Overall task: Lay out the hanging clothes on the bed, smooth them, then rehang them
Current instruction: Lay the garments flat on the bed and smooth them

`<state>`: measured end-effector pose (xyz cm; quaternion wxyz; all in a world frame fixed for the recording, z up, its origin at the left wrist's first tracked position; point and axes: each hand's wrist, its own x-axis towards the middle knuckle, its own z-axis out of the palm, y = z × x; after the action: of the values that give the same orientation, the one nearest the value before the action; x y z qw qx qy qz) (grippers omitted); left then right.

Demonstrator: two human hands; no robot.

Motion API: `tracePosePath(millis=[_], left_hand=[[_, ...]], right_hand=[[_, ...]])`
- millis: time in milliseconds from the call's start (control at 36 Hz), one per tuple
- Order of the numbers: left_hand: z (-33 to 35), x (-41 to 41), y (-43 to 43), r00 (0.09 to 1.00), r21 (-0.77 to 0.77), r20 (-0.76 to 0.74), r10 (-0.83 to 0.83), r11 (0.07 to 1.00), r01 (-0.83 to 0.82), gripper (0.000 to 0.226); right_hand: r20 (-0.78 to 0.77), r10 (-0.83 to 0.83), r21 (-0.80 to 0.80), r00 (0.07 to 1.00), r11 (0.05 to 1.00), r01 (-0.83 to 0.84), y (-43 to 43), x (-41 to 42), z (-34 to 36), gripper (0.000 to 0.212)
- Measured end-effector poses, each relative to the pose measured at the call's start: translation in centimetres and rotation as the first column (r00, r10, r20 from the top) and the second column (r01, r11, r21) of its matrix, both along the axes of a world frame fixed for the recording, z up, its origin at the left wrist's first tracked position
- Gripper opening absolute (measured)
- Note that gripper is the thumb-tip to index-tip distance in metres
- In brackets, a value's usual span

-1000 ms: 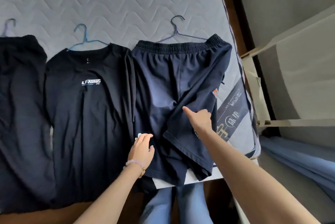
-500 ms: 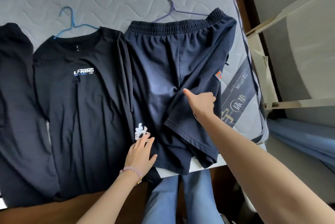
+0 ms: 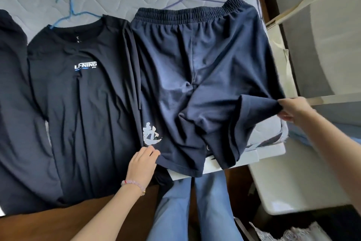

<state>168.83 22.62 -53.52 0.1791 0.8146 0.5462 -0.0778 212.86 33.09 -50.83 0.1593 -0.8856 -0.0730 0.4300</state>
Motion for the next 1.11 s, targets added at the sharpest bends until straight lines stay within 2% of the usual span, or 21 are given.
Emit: tracePosePath(millis=[56,111,139,222,306,389,472,528,583,639,694,778,833,917,972,1056,1111], left_hand=[[0.1,-0.3,-0.3,1.000,0.023,0.002,-0.003,1.000,0.002,0.038],[0.2,-0.5,-0.4,1.000,0.037,0.006,-0.006,0.999,0.006,0.039],[0.2,-0.6,-0.5,1.000,0.043,0.012,-0.009,0.999,0.008,0.039],[0.2,-0.4,-0.7,1.000,0.037,0.022,-0.002,0.999,0.001,0.039],[-0.1,-0.3,-0.9,1.000,-0.001,0.005,0.023,1.000,-0.023,0.030],[0.1,0.0,-0.9,0.999,-0.123,-0.041,0.032,0.992,-0.036,0.049],[1.1,1.8,-0.4,0.997,-0.129,-0.081,0.000,0.992,-0.011,0.059],[2.0,4.0,0.1,1.000,-0.138,-0.019,0.004,0.990,-0.007,0.057],[2.6,7.0,0.7,0.989,-0.250,0.105,0.104,0.965,-0.075,0.050],[3.1,10.4,1.6,0.918,-0.459,0.219,0.330,0.865,-0.201,0.043],[3.1,13.8,2.3,0.788,-0.642,0.245,0.565,0.703,-0.305,0.037],[2.5,18.2,3.1,0.604,-0.825,0.147,0.783,0.434,-0.362,0.040],[1.5,20.6,3.3,0.533,-0.870,0.078,0.842,0.319,-0.376,0.039],[-0.1,23.0,3.0,0.388,-0.890,0.029,0.921,0.201,-0.410,0.017],[-0.5,24.1,2.9,0.296,-0.875,0.008,0.955,0.150,-0.460,0.016],[-0.2,24.8,2.7,0.300,-0.840,0.002,0.954,0.165,-0.517,0.016],[-0.3,24.6,1.9,0.241,-0.866,-0.019,0.970,0.104,-0.489,0.018]], right_hand=[[0.130,0.070,-0.064,0.989,0.996,-0.062,-0.5,2.7,0.1,0.007],[0.237,0.188,-0.126,0.953,0.979,-0.162,-0.8,5.0,-0.5,0.042],[0.279,0.224,-0.144,0.934,0.971,-0.190,-0.7,5.5,-0.4,0.049],[0.359,0.265,-0.166,0.895,0.962,-0.218,-0.4,4.6,1.0,0.044],[0.265,0.152,-0.094,0.952,0.987,-0.132,-1.2,4.6,0.4,0.039],[0.114,0.047,-0.056,0.992,0.998,-0.040,-2.1,4.5,-0.3,0.013],[0.018,-0.001,0.007,1.000,1.000,0.001,-2.2,3.8,-0.2,0.021],[-0.029,-0.038,0.029,0.999,0.999,0.038,-2.1,3.6,-0.3,0.023],[-0.056,-0.075,0.049,0.996,0.996,0.078,-2.2,3.6,-0.1,0.023],[-0.097,-0.095,0.049,0.991,0.994,0.100,-2.2,3.9,0.2,0.023],[-0.140,-0.096,0.040,0.986,0.994,0.102,-2.0,4.1,0.3,0.023],[-0.199,-0.088,0.031,0.976,0.995,0.096,-1.8,4.5,0.2,0.015],[-0.236,-0.074,0.010,0.969,0.997,0.079,-1.6,4.8,-0.2,0.005],[-0.249,-0.064,-0.016,0.966,0.998,0.062,-1.3,5.0,-0.5,0.007],[-0.227,-0.047,-0.021,0.973,0.999,0.043,-1.1,5.2,-0.9,0.014],[-0.185,0.006,-0.011,0.983,1.000,-0.008,-1.0,6.0,-1.1,0.023],[-0.165,0.076,0.001,0.983,0.997,-0.077,-1.1,6.9,-1.2,0.027]])
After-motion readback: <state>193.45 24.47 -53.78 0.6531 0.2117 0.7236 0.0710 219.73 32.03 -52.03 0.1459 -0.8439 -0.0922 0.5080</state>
